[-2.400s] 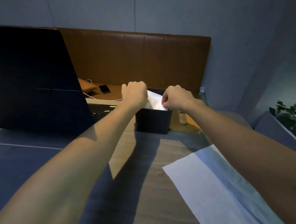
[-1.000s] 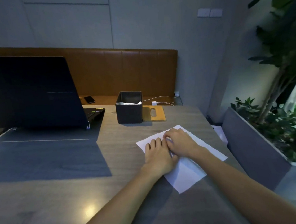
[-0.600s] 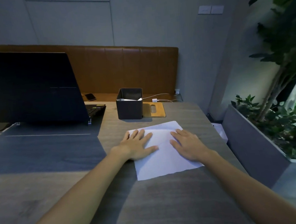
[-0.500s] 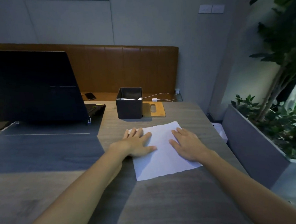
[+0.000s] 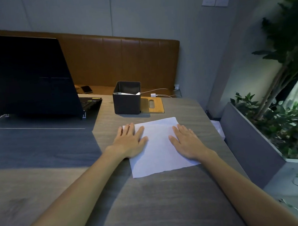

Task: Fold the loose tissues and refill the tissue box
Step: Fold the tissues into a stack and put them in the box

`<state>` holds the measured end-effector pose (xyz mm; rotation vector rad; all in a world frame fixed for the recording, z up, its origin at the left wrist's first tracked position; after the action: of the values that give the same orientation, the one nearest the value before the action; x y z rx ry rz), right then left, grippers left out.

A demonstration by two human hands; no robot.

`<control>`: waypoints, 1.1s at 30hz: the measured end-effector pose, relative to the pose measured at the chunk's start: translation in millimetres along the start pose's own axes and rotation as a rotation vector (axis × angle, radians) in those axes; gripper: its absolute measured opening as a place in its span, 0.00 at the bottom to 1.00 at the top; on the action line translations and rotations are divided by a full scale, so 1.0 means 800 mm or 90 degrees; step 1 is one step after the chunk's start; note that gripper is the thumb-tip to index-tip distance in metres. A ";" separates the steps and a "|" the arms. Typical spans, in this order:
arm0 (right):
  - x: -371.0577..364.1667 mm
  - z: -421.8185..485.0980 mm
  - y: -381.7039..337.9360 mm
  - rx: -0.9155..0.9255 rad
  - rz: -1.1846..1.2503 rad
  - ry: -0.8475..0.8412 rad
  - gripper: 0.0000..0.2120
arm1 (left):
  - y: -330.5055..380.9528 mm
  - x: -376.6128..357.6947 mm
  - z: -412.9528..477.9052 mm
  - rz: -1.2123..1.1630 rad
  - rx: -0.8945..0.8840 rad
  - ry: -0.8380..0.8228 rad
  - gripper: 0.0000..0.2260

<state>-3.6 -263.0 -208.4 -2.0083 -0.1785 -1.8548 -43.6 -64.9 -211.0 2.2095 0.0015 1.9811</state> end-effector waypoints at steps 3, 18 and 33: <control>0.004 -0.007 0.000 -0.004 0.017 0.023 0.30 | -0.001 0.009 -0.009 0.009 0.019 0.054 0.27; 0.000 -0.026 -0.011 0.025 0.014 0.027 0.30 | 0.027 -0.017 -0.028 -0.045 0.028 0.037 0.29; -0.008 0.040 -0.056 0.014 0.021 -0.003 0.29 | 0.009 -0.009 0.028 -0.040 0.063 0.028 0.27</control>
<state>9.3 -209.4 -207.3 -1.9887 -0.1651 -1.8206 -22.8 -75.4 -219.4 2.1941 0.1757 2.0371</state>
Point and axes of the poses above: each hand's wrist, its own z-axis towards the middle knuckle, its own x-axis out of the back of the hand, y = z × x, the point moved 9 cm from there along z, towards the middle knuckle, and after that the axes turned 4 degrees about -x, right-handed, at the moved point
